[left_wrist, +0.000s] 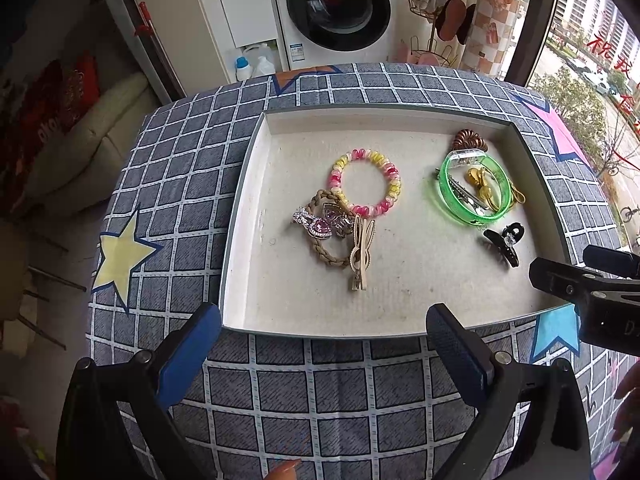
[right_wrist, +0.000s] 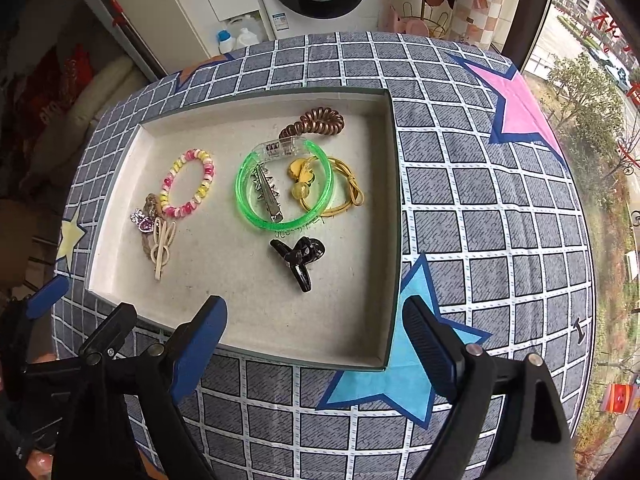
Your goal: Organize jewelry
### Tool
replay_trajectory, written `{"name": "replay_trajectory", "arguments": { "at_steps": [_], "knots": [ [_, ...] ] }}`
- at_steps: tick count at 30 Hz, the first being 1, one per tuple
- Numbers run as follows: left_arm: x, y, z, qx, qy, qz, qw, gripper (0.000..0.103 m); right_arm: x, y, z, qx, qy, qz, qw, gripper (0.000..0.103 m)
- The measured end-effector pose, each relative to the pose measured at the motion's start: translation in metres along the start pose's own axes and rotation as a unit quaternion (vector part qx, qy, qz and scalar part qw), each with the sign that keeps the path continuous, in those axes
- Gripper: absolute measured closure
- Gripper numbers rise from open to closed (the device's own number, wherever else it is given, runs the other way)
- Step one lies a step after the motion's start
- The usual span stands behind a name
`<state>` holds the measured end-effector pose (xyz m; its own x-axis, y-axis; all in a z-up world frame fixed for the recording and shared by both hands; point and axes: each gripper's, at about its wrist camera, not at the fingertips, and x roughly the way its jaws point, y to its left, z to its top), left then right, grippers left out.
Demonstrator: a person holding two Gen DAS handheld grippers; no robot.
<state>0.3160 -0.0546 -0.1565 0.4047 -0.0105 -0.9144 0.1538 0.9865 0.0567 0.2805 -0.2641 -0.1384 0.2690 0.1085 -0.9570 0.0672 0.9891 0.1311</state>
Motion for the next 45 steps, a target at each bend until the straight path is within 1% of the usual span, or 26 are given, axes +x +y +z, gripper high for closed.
{"name": "replay_trajectory", "arguments": {
  "at_steps": [6, 19, 25, 31, 35, 39, 43, 45],
  "knots": [
    [-0.013, 0.006, -0.017, -0.007, -0.001, -0.001, 1.0000, 0.000, -0.008, -0.001, -0.014, 0.012, -0.004, 0.001, 1.000, 0.012],
    [-0.056, 0.020, -0.075, -0.003, 0.000, -0.004, 1.0000, 0.000, -0.040, 0.008, -0.067, 0.016, -0.012, -0.017, 1.000, 0.012],
    [-0.067, 0.023, -0.092, -0.008, 0.008, -0.013, 0.9998, 0.000, -0.054, 0.014, -0.088, 0.012, -0.013, -0.019, 1.000, 0.012],
    [-0.083, 0.023, -0.111, -0.007, 0.020, -0.024, 0.9995, 0.000, -0.066, 0.021, -0.112, 0.006, -0.003, -0.021, 1.000, 0.012],
    [-0.102, 0.026, -0.122, -0.003, 0.014, -0.030, 0.9994, 0.000, -0.078, 0.023, -0.131, 0.011, -0.002, -0.024, 1.000, 0.012],
    [-0.122, 0.031, -0.133, 0.003, 0.007, -0.038, 0.9993, 0.000, -0.097, 0.025, -0.147, 0.019, -0.011, -0.029, 0.999, 0.012],
    [-0.139, 0.035, -0.144, 0.015, -0.002, -0.032, 0.9994, 0.000, -0.113, 0.025, -0.158, 0.023, -0.021, -0.031, 0.999, 0.012],
    [-0.149, 0.037, -0.147, 0.014, -0.010, -0.031, 0.9994, 0.000, -0.122, 0.026, -0.161, 0.022, -0.027, -0.029, 0.999, 0.012]
  ]
}}
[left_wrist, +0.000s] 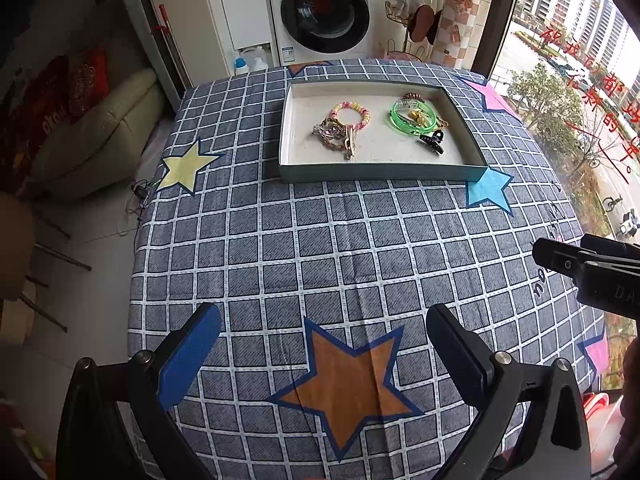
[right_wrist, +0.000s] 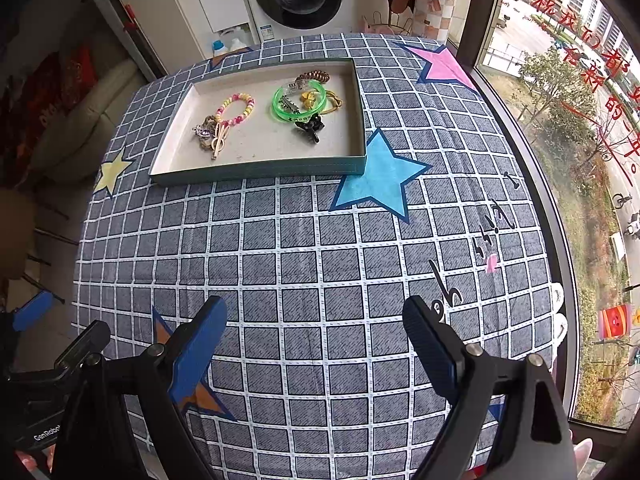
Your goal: Organize jewelry
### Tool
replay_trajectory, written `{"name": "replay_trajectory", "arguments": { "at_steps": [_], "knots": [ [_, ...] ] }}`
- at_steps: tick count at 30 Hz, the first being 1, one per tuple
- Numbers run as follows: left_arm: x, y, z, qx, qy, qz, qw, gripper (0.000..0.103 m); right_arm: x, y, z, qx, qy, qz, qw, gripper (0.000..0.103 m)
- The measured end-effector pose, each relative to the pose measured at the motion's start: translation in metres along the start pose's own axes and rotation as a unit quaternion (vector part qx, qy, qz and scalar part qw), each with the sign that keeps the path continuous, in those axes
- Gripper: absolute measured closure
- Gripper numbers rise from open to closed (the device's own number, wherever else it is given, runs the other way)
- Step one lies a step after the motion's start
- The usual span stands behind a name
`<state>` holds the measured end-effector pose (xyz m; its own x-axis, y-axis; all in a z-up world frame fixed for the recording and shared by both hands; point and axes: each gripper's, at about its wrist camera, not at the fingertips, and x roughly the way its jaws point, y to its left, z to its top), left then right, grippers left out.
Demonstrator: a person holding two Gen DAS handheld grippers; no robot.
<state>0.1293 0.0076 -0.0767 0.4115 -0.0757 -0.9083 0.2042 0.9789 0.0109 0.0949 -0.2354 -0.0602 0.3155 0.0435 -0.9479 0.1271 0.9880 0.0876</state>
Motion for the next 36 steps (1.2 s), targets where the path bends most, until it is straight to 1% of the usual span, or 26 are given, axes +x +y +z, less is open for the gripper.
{"name": "replay_trajectory", "arguments": {
  "at_steps": [5, 9, 11, 17, 21, 27, 33, 36],
  "knots": [
    [-0.025, 0.003, -0.002, -0.019, -0.021, -0.003, 0.9996, 0.000, -0.021, 0.001, -0.003, -0.008, -0.017, -0.001, 1.000, 0.012],
    [-0.045, -0.001, -0.003, -0.032, -0.043, 0.005, 0.9986, 0.000, -0.041, -0.001, -0.007, -0.014, -0.044, -0.001, 0.999, 0.012],
    [-0.054, -0.003, -0.004, -0.039, -0.054, 0.002, 0.9978, 0.000, -0.053, -0.002, -0.010, -0.019, -0.055, 0.000, 0.998, 0.012],
    [-0.074, -0.011, -0.007, -0.046, -0.067, 0.012, 0.9966, 0.000, -0.091, -0.004, -0.017, -0.053, -0.096, -0.009, 0.994, 0.012],
    [-0.089, -0.013, -0.009, -0.047, -0.081, 0.017, 0.9954, 0.000, -0.110, -0.007, -0.020, -0.057, -0.114, -0.007, 0.992, 0.012],
    [-0.111, -0.015, -0.008, -0.044, -0.110, 0.023, 0.9927, 0.000, -0.128, -0.009, -0.023, -0.048, -0.135, -0.006, 0.990, 0.012],
    [-0.127, -0.012, -0.005, -0.047, -0.137, 0.028, 0.9891, 0.000, -0.141, -0.009, -0.022, -0.045, -0.154, -0.014, 0.987, 0.012],
    [-0.132, -0.012, -0.003, -0.046, -0.145, 0.027, 0.9880, 0.000, -0.150, -0.005, -0.021, -0.048, -0.170, -0.020, 0.984, 0.012]
  ]
}}
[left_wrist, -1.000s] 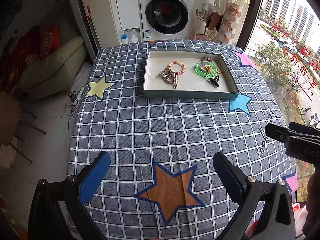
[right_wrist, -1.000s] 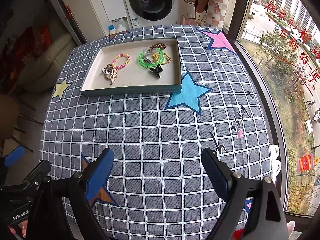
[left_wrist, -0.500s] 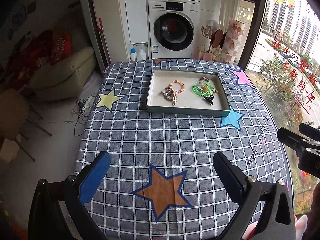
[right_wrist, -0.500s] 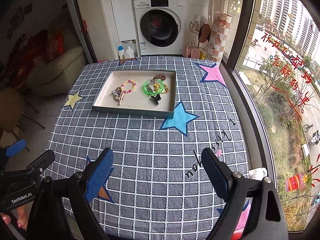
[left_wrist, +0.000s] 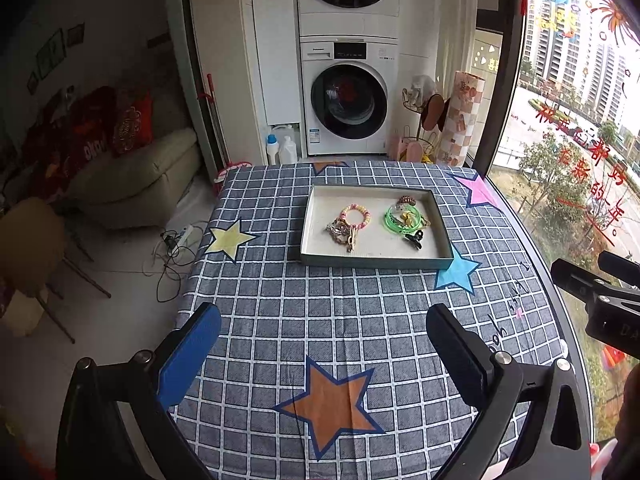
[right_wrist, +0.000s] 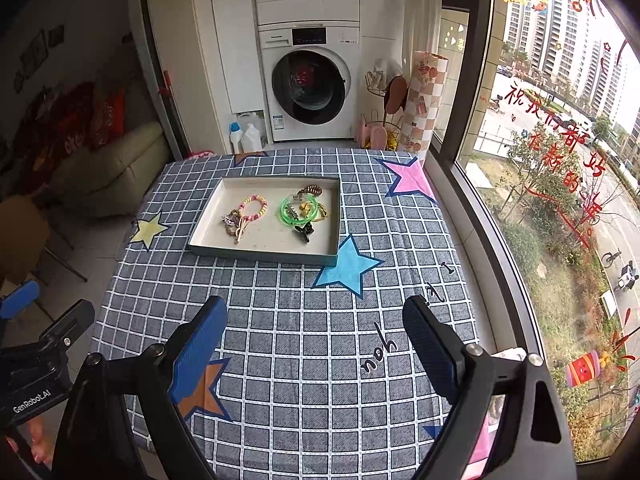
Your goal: Organize jewelry
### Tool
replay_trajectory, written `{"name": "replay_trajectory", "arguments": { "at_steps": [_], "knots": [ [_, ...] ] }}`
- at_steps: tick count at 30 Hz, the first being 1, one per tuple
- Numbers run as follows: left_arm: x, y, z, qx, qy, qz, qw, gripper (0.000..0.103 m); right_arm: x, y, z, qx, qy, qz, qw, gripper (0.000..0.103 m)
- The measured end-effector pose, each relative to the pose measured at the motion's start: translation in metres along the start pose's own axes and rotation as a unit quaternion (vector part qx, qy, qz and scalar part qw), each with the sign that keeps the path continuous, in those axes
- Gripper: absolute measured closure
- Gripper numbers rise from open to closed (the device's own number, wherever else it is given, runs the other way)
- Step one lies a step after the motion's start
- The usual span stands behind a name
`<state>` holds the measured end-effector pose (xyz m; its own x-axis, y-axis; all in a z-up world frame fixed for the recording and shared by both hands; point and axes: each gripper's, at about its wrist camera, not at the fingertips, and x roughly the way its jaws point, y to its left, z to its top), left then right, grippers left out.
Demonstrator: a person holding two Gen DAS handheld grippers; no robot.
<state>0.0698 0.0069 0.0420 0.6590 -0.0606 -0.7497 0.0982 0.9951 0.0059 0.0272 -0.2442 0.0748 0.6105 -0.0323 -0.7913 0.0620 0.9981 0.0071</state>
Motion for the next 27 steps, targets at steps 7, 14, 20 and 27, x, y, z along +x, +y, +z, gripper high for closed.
{"name": "replay_trajectory", "arguments": {
  "at_steps": [7, 14, 20, 27],
  "knots": [
    [-0.006, 0.001, 0.005, -0.002, -0.010, -0.004, 0.9999, 0.000, -0.012, 0.012, 0.007, -0.016, -0.027, -0.007, 0.999, 0.012],
    [-0.006, 0.001, 0.006, -0.007, -0.011, -0.007, 0.9999, 0.000, -0.014, 0.015, 0.009, -0.012, -0.029, -0.003, 1.000, 0.012],
    [-0.009, -0.002, 0.008, -0.007, -0.019, -0.005, 0.9998, 0.000, -0.017, 0.016, 0.010, -0.010, -0.034, -0.004, 0.999, 0.012],
    [-0.008, -0.003, 0.008, -0.006, -0.019, 0.000, 0.9998, 0.000, -0.019, 0.016, 0.010, -0.008, -0.035, -0.005, 0.999, 0.012]
  ]
}}
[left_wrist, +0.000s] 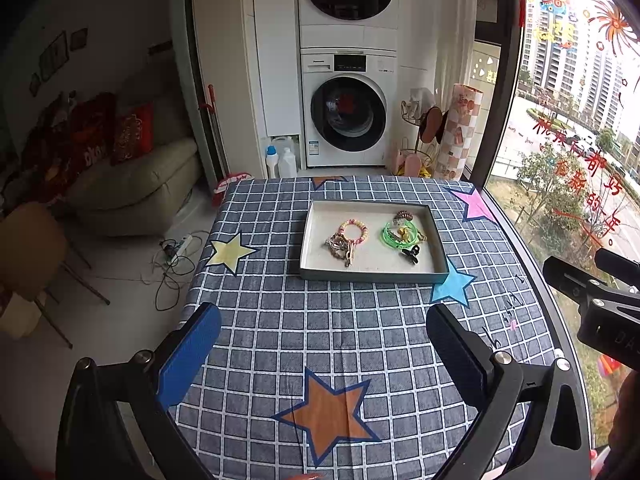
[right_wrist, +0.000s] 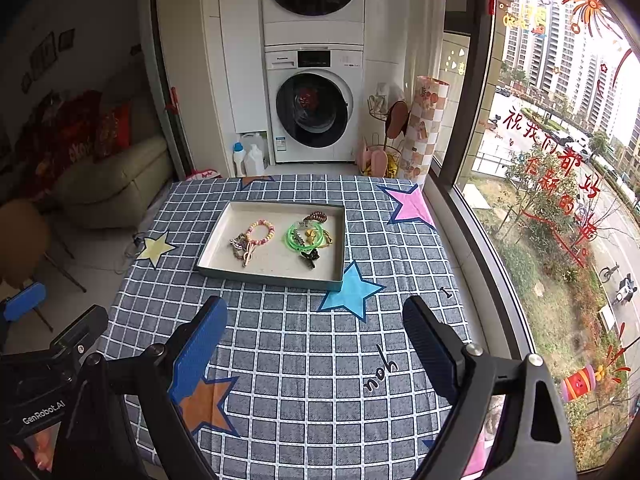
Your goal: Organize jewelry
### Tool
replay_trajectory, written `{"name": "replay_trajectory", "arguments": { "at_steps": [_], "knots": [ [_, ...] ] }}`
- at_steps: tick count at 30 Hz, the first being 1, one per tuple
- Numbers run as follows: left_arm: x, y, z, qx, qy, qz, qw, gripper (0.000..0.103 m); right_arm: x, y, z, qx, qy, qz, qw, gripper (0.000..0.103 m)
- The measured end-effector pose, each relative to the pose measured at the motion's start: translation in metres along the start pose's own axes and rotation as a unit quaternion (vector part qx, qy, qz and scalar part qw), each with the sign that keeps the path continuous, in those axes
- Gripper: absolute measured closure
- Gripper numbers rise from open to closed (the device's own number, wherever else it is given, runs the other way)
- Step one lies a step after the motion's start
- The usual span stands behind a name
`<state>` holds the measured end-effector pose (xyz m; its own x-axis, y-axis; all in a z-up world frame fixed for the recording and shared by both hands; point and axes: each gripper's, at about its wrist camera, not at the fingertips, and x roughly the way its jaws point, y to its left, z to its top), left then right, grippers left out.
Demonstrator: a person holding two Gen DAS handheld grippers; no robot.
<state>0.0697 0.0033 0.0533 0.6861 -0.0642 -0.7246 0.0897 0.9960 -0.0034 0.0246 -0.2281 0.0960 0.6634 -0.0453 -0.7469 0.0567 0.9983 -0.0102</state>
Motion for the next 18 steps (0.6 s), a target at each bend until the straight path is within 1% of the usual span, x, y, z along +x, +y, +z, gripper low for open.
{"name": "replay_trajectory", "arguments": {
  "at_steps": [18],
  "knots": [
    [0.0003, 0.0006, -0.0006, 0.000, 0.001, 0.007, 1.0000, 0.000, -0.0006, 0.0041, -0.0022, 0.004, 0.005, -0.001, 1.000, 0.012]
  ]
}}
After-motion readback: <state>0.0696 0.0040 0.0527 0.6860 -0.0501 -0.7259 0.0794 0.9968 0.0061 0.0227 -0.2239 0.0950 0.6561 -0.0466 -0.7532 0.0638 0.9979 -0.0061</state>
